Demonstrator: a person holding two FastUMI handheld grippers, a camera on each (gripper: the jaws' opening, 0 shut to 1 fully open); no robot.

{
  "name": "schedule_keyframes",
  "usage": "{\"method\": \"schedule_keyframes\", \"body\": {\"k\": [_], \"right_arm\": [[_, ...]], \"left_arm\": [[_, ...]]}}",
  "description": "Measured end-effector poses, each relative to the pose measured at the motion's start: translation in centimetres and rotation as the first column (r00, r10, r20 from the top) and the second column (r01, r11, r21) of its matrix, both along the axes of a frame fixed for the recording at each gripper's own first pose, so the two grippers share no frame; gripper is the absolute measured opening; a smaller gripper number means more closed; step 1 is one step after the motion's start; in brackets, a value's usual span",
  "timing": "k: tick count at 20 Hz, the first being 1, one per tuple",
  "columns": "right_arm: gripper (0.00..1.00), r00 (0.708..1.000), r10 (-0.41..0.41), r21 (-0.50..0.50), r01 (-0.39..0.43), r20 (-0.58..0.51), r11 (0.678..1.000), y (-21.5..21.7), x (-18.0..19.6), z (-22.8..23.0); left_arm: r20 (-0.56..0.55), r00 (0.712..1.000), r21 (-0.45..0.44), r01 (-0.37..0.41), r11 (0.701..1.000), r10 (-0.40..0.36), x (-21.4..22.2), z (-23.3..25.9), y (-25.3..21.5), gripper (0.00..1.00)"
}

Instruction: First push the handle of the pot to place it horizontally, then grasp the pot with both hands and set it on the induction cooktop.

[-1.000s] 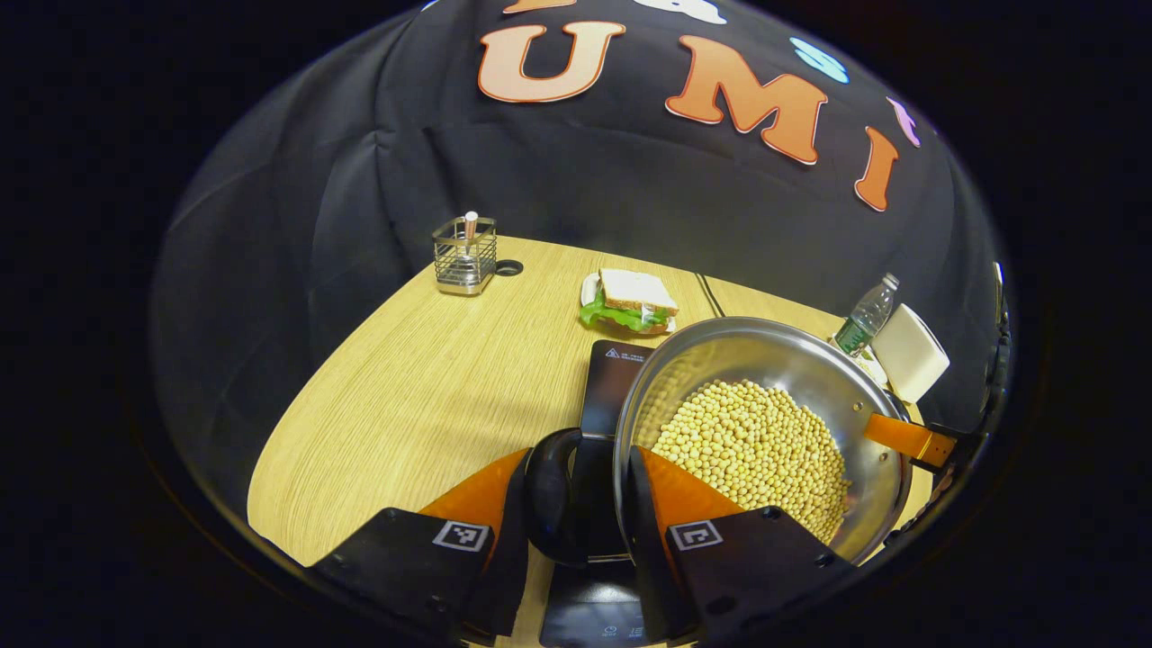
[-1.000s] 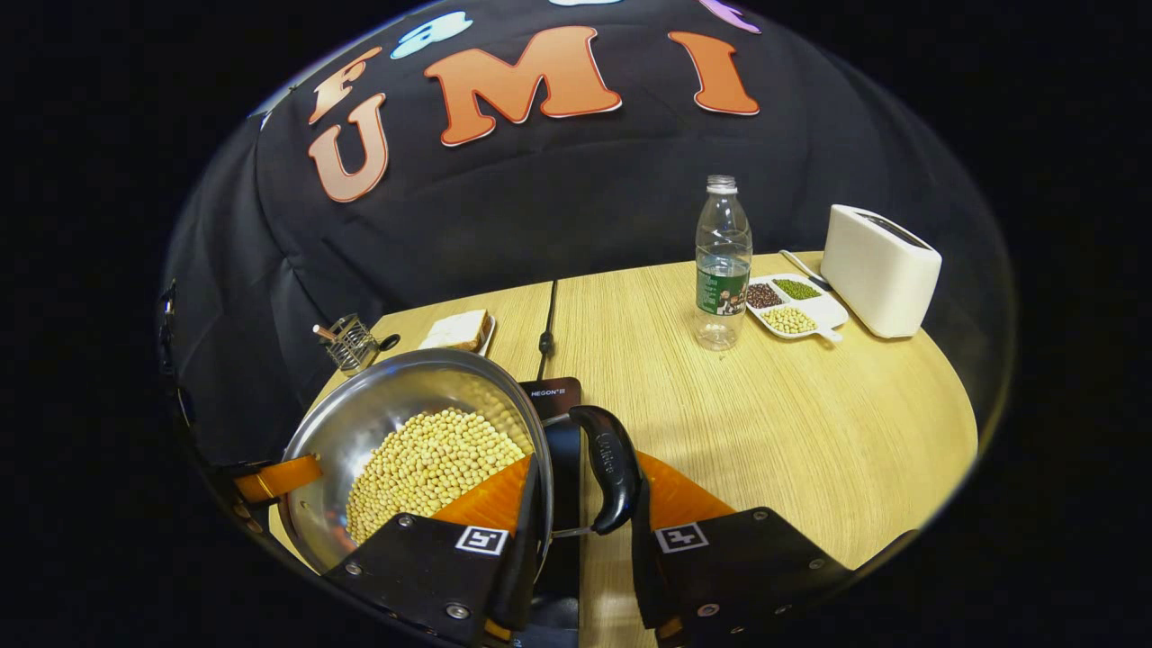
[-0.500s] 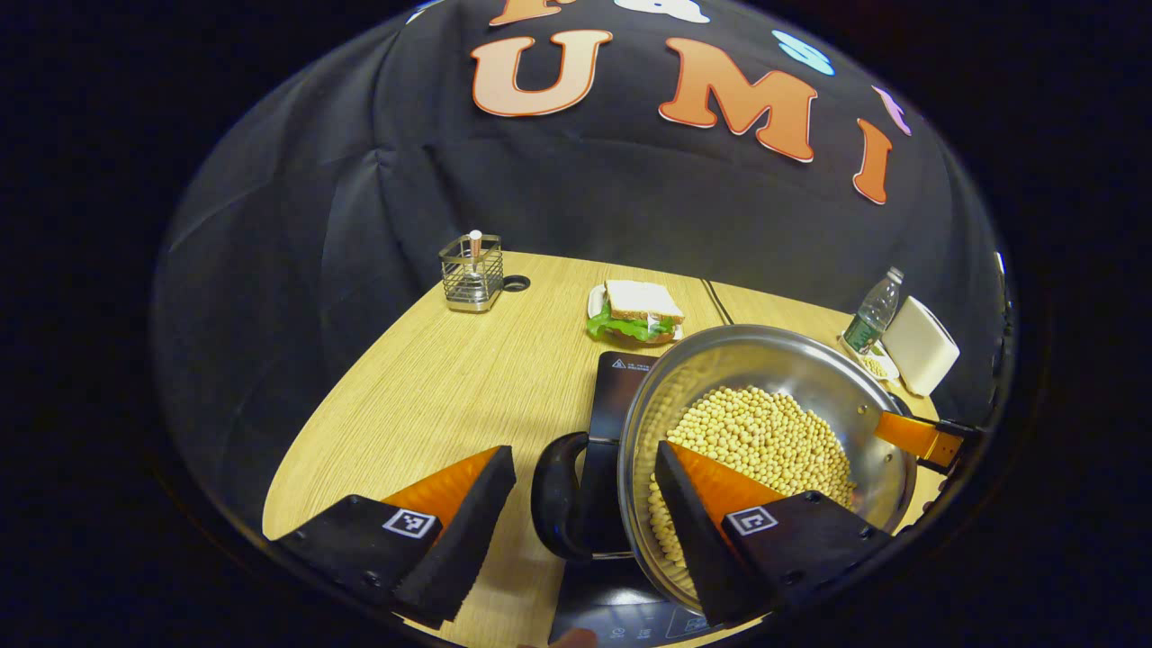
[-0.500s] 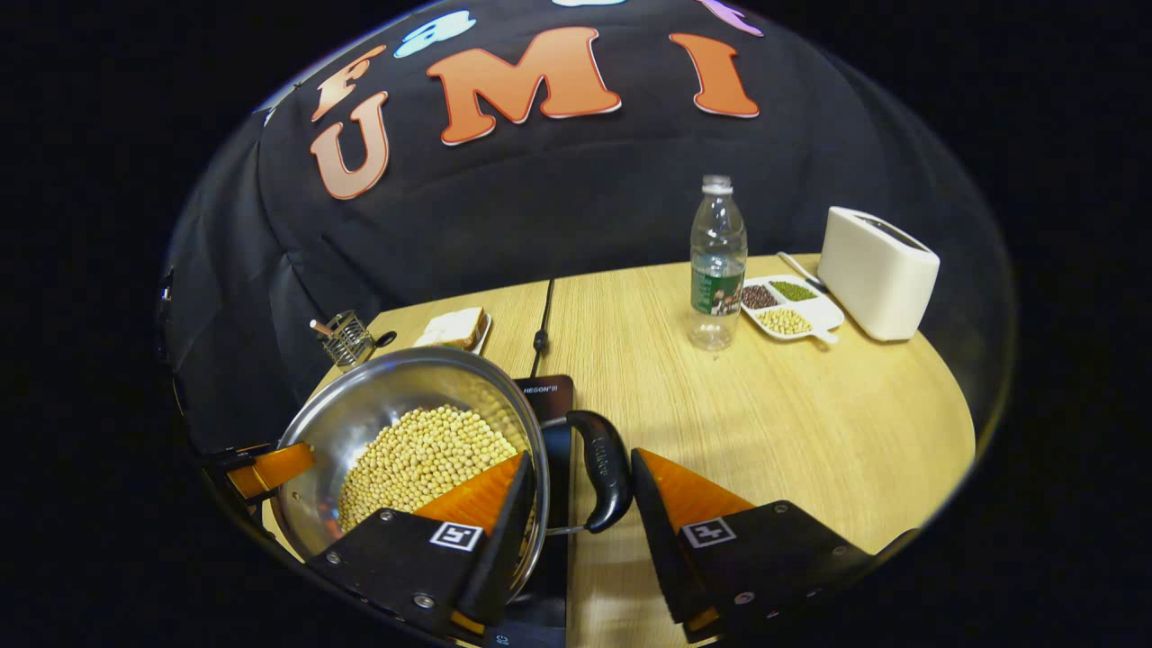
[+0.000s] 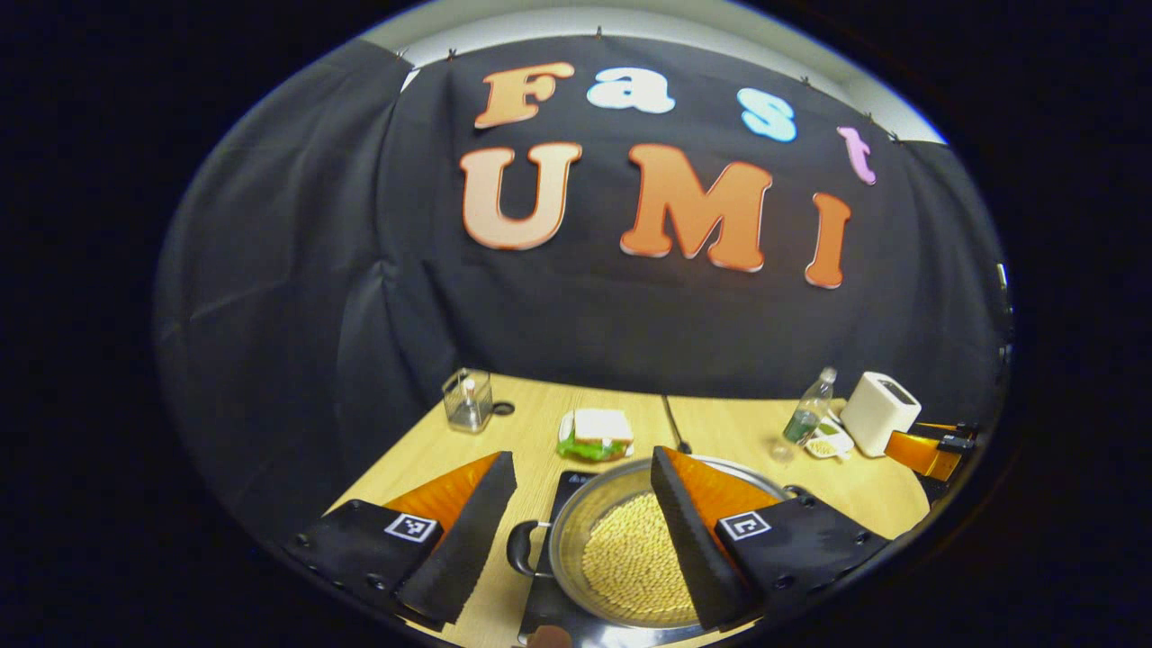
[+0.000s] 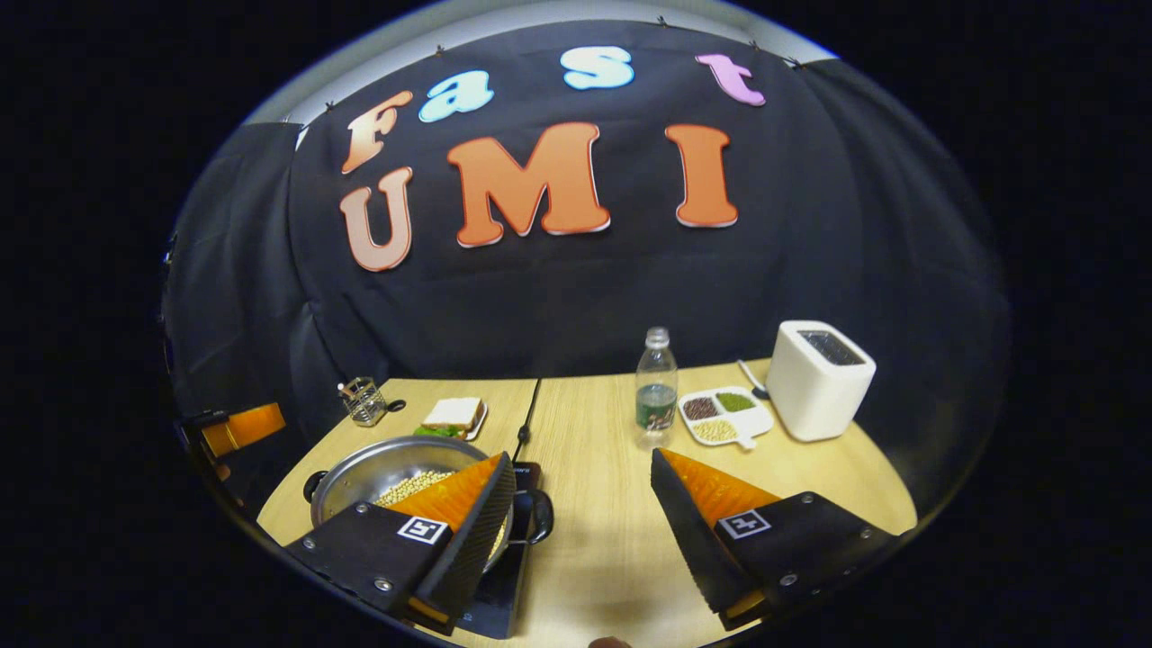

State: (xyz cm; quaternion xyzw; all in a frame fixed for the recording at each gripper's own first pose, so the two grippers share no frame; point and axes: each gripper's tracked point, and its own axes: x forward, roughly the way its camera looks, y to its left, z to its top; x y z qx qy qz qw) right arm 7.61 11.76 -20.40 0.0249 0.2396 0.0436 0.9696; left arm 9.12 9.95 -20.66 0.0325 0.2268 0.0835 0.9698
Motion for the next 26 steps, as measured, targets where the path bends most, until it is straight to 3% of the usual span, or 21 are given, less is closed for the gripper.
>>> {"method": "schedule_keyframes", "body": {"k": [4, 6, 12, 16, 26], "right_arm": [[0.94, 0.983, -0.024, -0.036, 0.031, 0.183, 0.999, -3.6, -0.5, 8.4], [0.93, 0.971, -0.015, -0.037, 0.025, 0.239, 0.999, -4.5, -1.6, 11.6], [0.93, 0.935, 0.004, -0.091, 0.03, 0.356, 0.995, -7.0, -4.7, 17.7], [0.93, 0.918, 0.003, -0.074, 0.029, 0.398, 0.997, -8.2, -6.3, 19.7], [0.93, 0.911, -0.008, -0.049, 0.03, 0.412, 0.998, -9.1, -8.0, 19.8]], "left_arm": [[0.166, 0.983, 0.069, 0.065, 0.996, -0.075, -0.2, 9.7, -3.7, 0.98], [0.239, 0.967, 0.037, 0.081, 0.996, -0.088, -0.6, 13.9, -5.5, 0.98], [0.364, 0.931, -0.107, 0.013, 0.994, 0.027, -3.1, 21.3, -4.7, 0.98], [0.389, 0.92, -0.083, -0.013, 0.996, 0.044, -4.2, 23.2, -4.4, 0.98], [0.397, 0.917, -0.053, 0.069, 0.996, -0.043, -5.5, 24.4, -8.2, 0.97]]}}
